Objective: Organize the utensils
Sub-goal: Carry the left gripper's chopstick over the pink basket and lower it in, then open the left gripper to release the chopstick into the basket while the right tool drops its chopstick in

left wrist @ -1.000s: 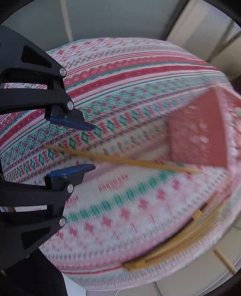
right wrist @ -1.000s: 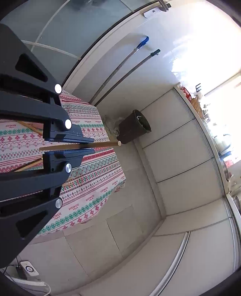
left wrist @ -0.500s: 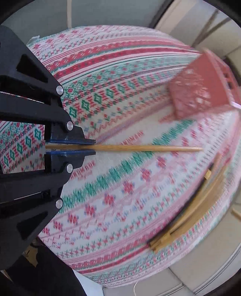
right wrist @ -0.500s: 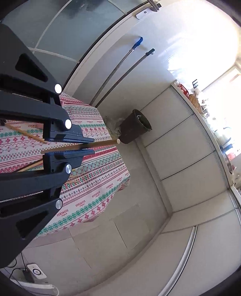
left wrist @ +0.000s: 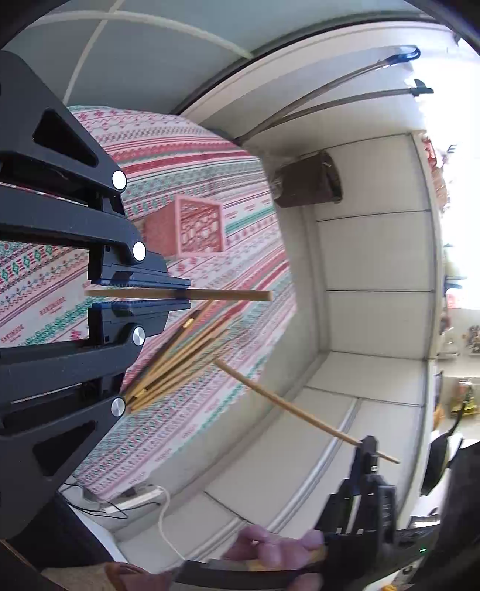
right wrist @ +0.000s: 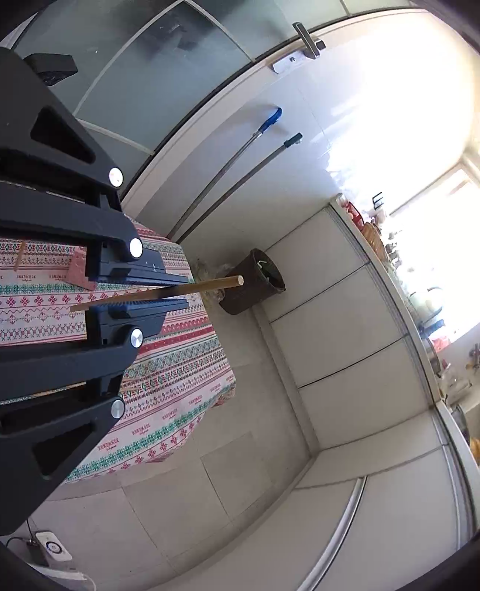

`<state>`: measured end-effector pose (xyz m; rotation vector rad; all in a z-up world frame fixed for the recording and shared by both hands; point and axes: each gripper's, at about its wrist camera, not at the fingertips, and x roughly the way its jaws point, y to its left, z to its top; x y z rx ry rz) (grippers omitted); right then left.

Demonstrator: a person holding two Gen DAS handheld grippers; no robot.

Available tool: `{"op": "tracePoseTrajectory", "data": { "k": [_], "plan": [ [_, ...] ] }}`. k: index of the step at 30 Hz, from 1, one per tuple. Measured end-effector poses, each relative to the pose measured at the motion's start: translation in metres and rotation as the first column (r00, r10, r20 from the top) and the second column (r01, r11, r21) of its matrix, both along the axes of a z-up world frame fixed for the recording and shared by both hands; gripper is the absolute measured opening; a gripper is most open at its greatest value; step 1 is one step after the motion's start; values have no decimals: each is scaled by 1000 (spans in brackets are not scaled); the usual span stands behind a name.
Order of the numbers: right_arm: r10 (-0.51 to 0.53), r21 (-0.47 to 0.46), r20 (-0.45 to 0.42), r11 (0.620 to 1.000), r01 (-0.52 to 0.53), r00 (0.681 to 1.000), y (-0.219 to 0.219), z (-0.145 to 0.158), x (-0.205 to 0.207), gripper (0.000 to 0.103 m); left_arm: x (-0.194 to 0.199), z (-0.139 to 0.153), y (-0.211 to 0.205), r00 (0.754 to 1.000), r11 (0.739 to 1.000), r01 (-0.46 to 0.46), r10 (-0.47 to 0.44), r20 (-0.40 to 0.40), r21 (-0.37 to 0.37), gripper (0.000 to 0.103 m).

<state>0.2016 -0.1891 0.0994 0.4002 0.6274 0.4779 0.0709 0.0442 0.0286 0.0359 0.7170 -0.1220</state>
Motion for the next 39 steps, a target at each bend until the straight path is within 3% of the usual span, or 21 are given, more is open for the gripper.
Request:
{"op": "tracePoseTrajectory", "data": {
  "k": [5, 9, 14, 20, 22, 25, 27, 30, 34, 39],
  "plan": [
    [40, 11, 49, 999, -40, 998, 20, 18, -10, 8, 3, 39, 20, 994, 997, -48, 53, 91, -57, 5],
    [75, 31, 83, 996, -78, 994, 39, 33, -12, 8, 9, 74, 37, 977, 992, -88, 104, 188, -90, 5],
    [98, 28, 104, 994, -101, 990, 59, 42, -5, 8, 35, 90, 56, 960, 985, -137, 159, 232, -107, 5],
    [111, 2, 66, 994, -112, 992, 81, 31, 17, 8, 79, 70, 82, 964, 969, -195, 218, 153, -154, 5],
    [112, -3, 55, 994, -112, 992, 87, 27, 23, 8, 91, 58, 96, 963, 949, -234, 256, 85, -210, 6],
    [118, -3, 45, 993, -118, 992, 94, 22, 31, 8, 98, 49, 117, 947, 918, -297, 319, 43, -262, 11],
    [119, -3, 39, 993, -119, 992, 99, 19, 34, 8, 95, 49, 128, 937, 897, -317, 346, 42, -310, 23],
    [119, 5, 26, 993, -119, 993, 108, 14, 39, 8, 86, 50, 135, 927, 879, -322, 368, 70, -351, 27],
    [120, -5, 15, 993, -120, 993, 121, 7, 44, 8, 77, 56, 136, 916, 875, -335, 389, 96, -349, 27],
    [135, -32, -27, 990, -136, 990, 145, -9, 53, 8, 80, 57, 138, 925, 881, -319, 369, 86, -349, 28]
  ]
}}
